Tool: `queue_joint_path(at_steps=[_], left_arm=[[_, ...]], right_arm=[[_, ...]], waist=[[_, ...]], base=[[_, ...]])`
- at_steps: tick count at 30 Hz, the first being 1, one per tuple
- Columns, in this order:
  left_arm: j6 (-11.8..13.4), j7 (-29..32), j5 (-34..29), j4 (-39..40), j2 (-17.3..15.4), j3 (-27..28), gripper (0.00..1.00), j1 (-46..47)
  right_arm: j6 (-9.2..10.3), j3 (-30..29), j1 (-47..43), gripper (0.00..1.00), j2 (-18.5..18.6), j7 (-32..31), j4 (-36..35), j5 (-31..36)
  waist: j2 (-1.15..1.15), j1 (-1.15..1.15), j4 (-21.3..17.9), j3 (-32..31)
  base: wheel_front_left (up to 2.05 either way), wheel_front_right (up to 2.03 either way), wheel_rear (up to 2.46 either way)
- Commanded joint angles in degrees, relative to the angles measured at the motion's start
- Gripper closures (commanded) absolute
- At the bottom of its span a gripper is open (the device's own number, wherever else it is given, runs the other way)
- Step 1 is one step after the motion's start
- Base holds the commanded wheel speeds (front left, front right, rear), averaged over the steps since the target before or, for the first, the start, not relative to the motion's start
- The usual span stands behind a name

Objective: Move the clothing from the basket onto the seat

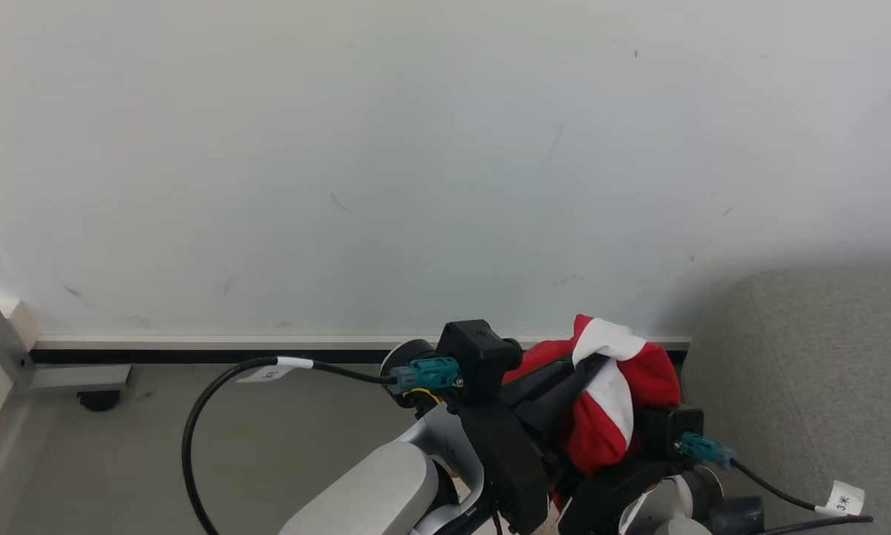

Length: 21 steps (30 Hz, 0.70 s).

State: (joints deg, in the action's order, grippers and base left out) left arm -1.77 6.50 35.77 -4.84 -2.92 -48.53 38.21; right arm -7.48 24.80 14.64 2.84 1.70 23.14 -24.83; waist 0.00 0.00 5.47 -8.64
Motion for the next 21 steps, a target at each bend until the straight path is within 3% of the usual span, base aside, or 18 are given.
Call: queue_joint_path(at_steps=[1, 2, 3, 7, 8, 9, 10, 11, 12, 21], left_arm=[[0.4, 0.1, 0.3, 0.6, 0.0, -0.1, 1.00, -1.1], [0.4, 0.1, 0.3, 0.6, 0.0, -0.1, 1.00, -1.1], [0.6, 0.0, 0.3, 0.6, -0.2, 0.0, 1.00, -1.3], [1.5, -0.7, 0.0, -0.5, -1.3, 1.0, 1.00, -1.8], [1.9, -1.1, -0.3, -0.9, -1.6, 1.2, 0.96, -1.8], [2.2, -1.7, -0.9, -1.4, -2.1, 1.4, 0.72, -1.8], [2.2, -2.3, -1.8, -2.0, -2.7, 1.4, 0.34, -1.4], [2.5, -3.2, -2.1, -2.7, -3.1, 1.7, 0.04, -1.5], [2.7, -3.9, -2.4, -3.6, -3.5, 1.9, 0.00, -1.8], [4.2, -8.6, -3.1, -11.3, -6.0, 3.2, 0.00, -4.9]], right_arm=[[-0.02, -0.4, 0.5, 0.73, 0.1, 1.0, 0.1, 0.8], [-0.02, -0.4, 0.5, 0.73, 0.1, 1.0, 0.1, 0.8], [-0.02, -0.4, 0.7, 1.00, 0.1, 1.4, 0.0, 1.3], [-0.02, -0.5, 0.5, 1.00, 0.1, 1.6, -0.4, 1.9], [-0.02, -0.5, 0.3, 1.00, 0.1, 1.6, -0.4, 2.2], [-0.02, -0.6, 0.2, 1.00, 0.1, 1.7, -0.6, 2.4], [-0.02, -0.6, 0.0, 1.00, 0.1, 1.7, -0.7, 2.5], [-0.02, -0.7, -0.3, 1.00, 0.1, 1.6, -0.9, 2.6], [-0.02, -0.9, -0.5, 1.00, 0.1, 1.6, -1.0, 2.7], [-0.02, -2.0, -2.6, 1.00, 0.1, 0.4, -3.2, 3.5]], waist=[[0.00, 0.00, -0.1, 0.1], [0.00, 0.00, -0.1, 0.1], [0.00, 0.00, -0.1, 0.2], [0.00, 0.00, -0.4, 0.4], [0.00, 0.00, -0.5, 0.5], [0.00, 0.00, -0.6, 0.6], [0.00, 0.00, -0.7, 0.7], [0.00, 0.00, -0.9, 0.8], [0.00, 0.00, -1.1, 0.9], [0.00, 0.00, -3.0, 1.4]], base=[[0.00, 0.00, 0.00], [0.00, 0.00, 0.00], [0.00, 0.00, 0.00], [0.00, 0.00, 0.00], [0.00, 0.00, 0.00], [0.00, 0.00, 0.00], [0.00, 0.00, 0.00], [0.00, 0.00, 0.00], [0.00, 0.00, 0.00], [0.00, 0.00, 0.00]])
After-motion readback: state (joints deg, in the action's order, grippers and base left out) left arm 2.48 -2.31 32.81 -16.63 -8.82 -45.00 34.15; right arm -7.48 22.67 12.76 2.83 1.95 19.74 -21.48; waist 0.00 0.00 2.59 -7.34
